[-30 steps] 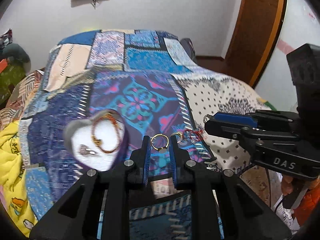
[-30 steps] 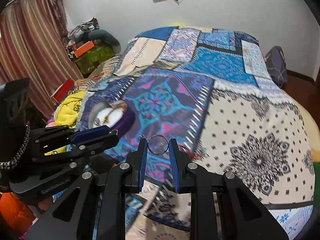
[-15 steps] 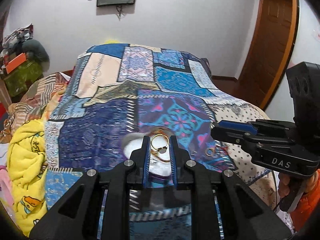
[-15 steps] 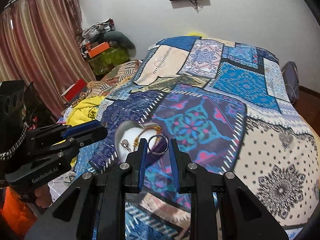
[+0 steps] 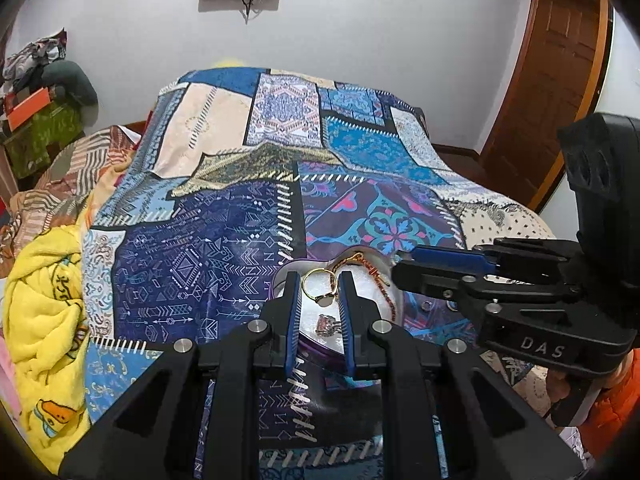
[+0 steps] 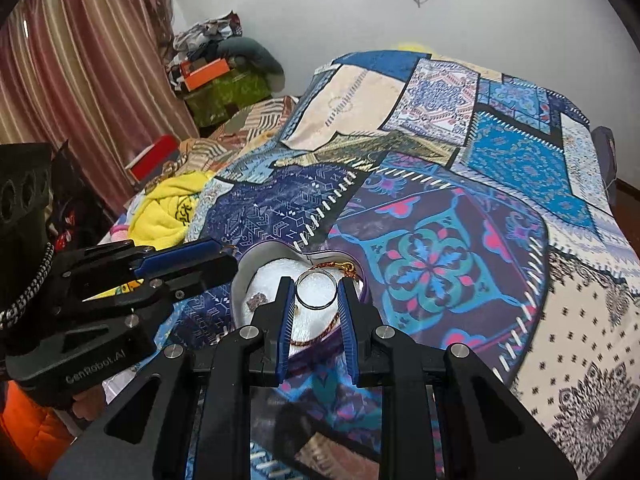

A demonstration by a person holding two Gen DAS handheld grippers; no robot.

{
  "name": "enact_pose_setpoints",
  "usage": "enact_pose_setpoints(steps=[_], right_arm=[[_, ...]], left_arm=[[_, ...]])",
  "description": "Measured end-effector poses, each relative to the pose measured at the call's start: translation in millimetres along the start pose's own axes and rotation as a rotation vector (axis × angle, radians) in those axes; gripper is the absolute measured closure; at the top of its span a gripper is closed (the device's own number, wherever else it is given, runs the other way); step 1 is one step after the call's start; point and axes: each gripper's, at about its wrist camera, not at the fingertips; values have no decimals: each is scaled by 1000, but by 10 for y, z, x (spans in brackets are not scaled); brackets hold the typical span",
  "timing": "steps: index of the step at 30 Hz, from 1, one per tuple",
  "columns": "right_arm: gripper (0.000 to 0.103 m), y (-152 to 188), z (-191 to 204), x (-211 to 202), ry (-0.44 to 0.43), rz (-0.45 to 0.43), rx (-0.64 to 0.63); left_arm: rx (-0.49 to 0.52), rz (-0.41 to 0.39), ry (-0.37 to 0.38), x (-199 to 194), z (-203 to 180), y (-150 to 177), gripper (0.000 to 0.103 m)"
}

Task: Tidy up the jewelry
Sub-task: 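Carry both rings over the heart tin and open both tools to drop them, then lift both open tools away from the heart tin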

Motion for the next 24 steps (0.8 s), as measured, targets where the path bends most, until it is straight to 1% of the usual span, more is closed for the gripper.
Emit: enact_pose_setpoints(steps=[6,13,21,24], right_arm=[[83,-31,-22,151,0,34,-13],[83,-61,1,269,-1,64,-28],[83,-57,21,268,17,58,-31],[83,-64,20,249,10,63,-26]], left_arm=[[-16,23,16,132,76,-8,86],[-17,28,28,183,118,-22,86],[-19,32,22,200,139,-14,86],[-23,32,18,182,139,-16,86]])
Point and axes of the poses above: each gripper's, at about its wrist camera, not at the fingertips, and x roughly the way its jaws point, z to its left, y to its underside, and after that the axes turned 2 degrees about z, right-handed
